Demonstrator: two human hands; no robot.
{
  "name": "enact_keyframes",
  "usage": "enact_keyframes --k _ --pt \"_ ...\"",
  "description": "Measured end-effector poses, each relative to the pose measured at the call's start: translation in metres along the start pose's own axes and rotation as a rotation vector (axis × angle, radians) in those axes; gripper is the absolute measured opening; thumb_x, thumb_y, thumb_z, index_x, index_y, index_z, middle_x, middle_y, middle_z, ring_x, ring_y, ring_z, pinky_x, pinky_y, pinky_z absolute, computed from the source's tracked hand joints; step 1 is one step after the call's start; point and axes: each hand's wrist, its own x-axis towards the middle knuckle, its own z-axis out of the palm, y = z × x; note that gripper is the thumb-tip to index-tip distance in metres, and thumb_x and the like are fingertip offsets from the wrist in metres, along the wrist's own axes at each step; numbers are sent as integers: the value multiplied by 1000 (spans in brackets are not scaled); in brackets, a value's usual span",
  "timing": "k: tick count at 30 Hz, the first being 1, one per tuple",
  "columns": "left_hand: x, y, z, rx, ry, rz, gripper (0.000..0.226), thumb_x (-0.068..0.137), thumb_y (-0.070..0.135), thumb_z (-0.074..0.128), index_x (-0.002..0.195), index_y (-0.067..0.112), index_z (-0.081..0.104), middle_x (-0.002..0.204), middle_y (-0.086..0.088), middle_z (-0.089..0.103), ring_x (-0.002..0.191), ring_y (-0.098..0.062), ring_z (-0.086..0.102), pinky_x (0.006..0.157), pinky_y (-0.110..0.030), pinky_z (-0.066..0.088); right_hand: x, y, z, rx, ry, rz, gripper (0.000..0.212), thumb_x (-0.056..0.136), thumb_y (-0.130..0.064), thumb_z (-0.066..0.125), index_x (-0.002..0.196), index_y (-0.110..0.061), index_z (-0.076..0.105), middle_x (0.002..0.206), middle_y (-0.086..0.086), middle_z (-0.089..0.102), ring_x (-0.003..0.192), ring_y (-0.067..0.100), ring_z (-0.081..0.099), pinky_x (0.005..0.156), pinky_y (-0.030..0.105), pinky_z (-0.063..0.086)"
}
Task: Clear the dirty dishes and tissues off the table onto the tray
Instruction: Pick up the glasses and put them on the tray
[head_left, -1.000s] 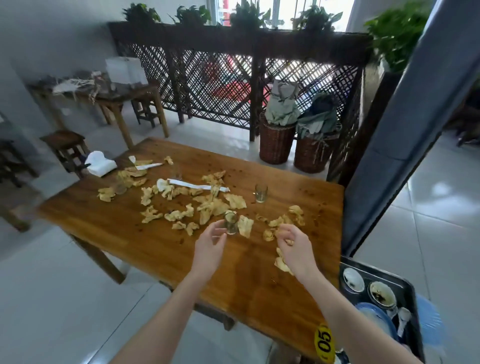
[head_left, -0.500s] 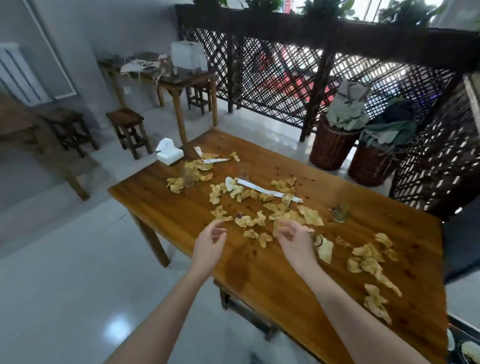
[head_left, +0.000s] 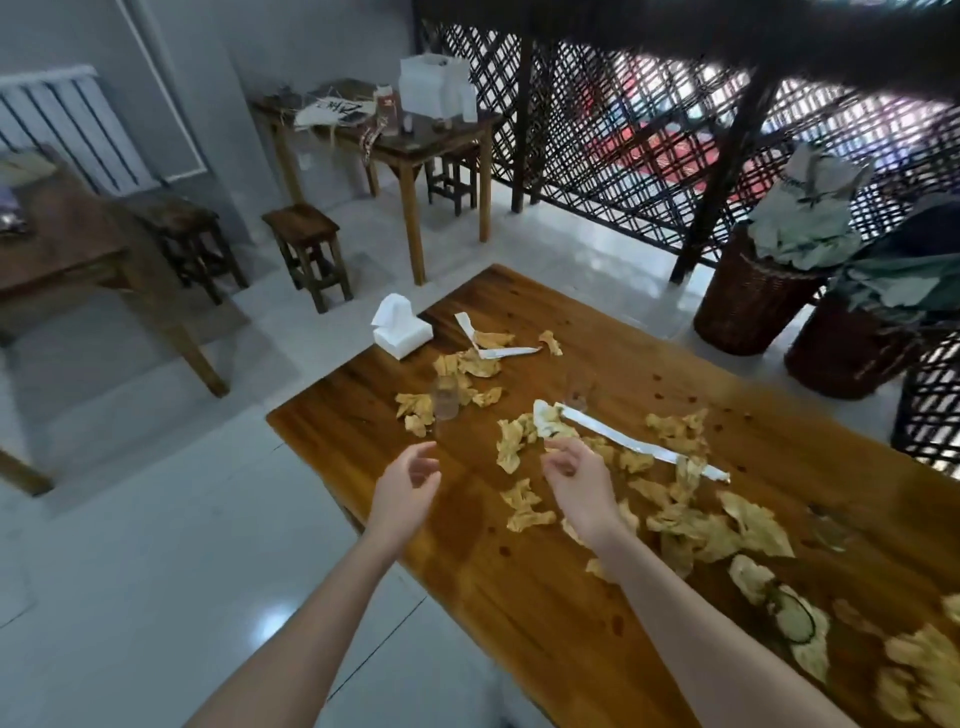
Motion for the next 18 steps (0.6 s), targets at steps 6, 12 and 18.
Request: enact_keyframes --k 6,12,18 --pt "67 -15 -21 8 -33 -22 43 88 15 67 128 22 54 112 4 62 94 -7 59 69 -7 44 55 -15 35 -47 18 8 28 92 -9 58 119 -16 62 113 -2 64 104 12 61 91 28 52" --pt "148 -29 -10 -33 -193 -28 58 83 14 73 135 22 49 126 2 56 108 -11 55 90 -22 49 100 -8 60 -137 113 71 24 90 -8 61 106 -26 63 94 -10 67 85 4 63 64 11 50" --pt "220 -45 10 47 -348 -35 79 74 21 82 141 23 40 143 -2 42 127 -21 46 96 -43 51 133 -13 76 -88 266 206 26 90 -13 61 112 -27 61 91 -15 65 77 0 63 58 10 50"
